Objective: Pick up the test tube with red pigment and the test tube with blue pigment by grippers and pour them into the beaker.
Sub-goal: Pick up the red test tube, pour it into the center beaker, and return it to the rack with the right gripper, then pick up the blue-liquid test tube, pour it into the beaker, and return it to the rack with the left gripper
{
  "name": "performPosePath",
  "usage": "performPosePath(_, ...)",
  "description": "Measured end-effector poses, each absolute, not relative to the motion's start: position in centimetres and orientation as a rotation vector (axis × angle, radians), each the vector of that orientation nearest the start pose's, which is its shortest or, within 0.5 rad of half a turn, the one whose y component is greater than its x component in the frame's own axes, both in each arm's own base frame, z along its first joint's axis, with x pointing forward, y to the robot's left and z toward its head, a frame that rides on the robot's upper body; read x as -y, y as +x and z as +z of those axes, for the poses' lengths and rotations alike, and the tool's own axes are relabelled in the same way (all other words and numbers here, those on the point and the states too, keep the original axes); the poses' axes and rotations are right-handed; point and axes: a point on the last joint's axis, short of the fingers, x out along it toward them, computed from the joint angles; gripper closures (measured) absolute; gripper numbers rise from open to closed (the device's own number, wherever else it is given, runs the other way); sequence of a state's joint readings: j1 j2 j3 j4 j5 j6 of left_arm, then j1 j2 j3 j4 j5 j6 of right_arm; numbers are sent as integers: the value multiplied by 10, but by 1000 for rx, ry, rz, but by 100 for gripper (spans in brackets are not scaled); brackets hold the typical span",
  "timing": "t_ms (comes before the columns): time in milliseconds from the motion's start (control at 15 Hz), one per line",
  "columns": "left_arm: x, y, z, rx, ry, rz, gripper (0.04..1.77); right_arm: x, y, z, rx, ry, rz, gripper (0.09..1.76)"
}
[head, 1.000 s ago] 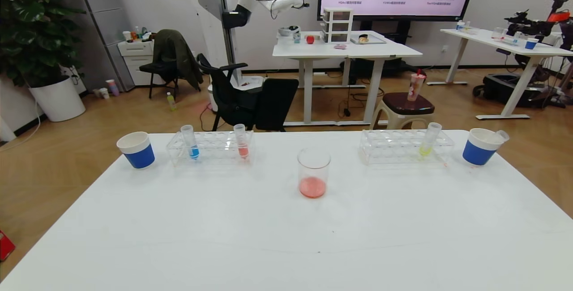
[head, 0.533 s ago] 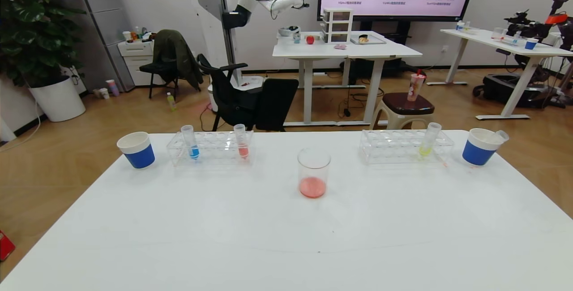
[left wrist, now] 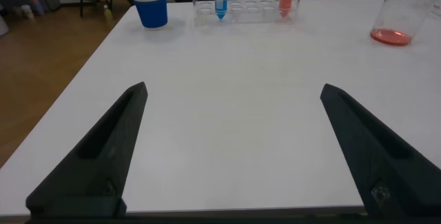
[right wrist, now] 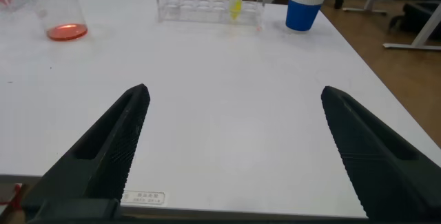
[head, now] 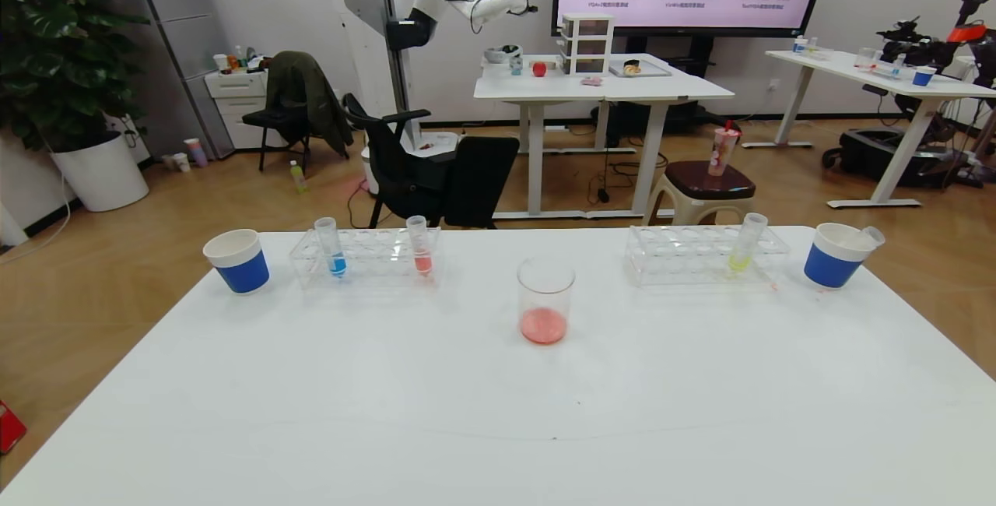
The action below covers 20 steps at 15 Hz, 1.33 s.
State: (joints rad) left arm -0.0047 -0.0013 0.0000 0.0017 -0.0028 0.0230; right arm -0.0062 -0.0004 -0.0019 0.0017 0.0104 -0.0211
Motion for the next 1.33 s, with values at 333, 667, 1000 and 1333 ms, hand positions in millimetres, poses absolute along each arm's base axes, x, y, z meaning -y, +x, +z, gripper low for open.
performPosePath(333, 0, -23, 75, 0, 23, -8, 6, 0, -23, 76, 2, 4, 2, 11)
performPosePath(667, 0, -23, 75, 0, 23, -7, 6, 0, -23, 76, 2, 5, 2, 11)
performPosePath(1000, 0, -23, 75, 0, 21, -8, 6, 0, -23, 76, 2, 5, 3, 11)
performPosePath(1333, 0, -23, 75, 0, 21, -7, 6, 0, -23, 76, 2, 6, 3, 11)
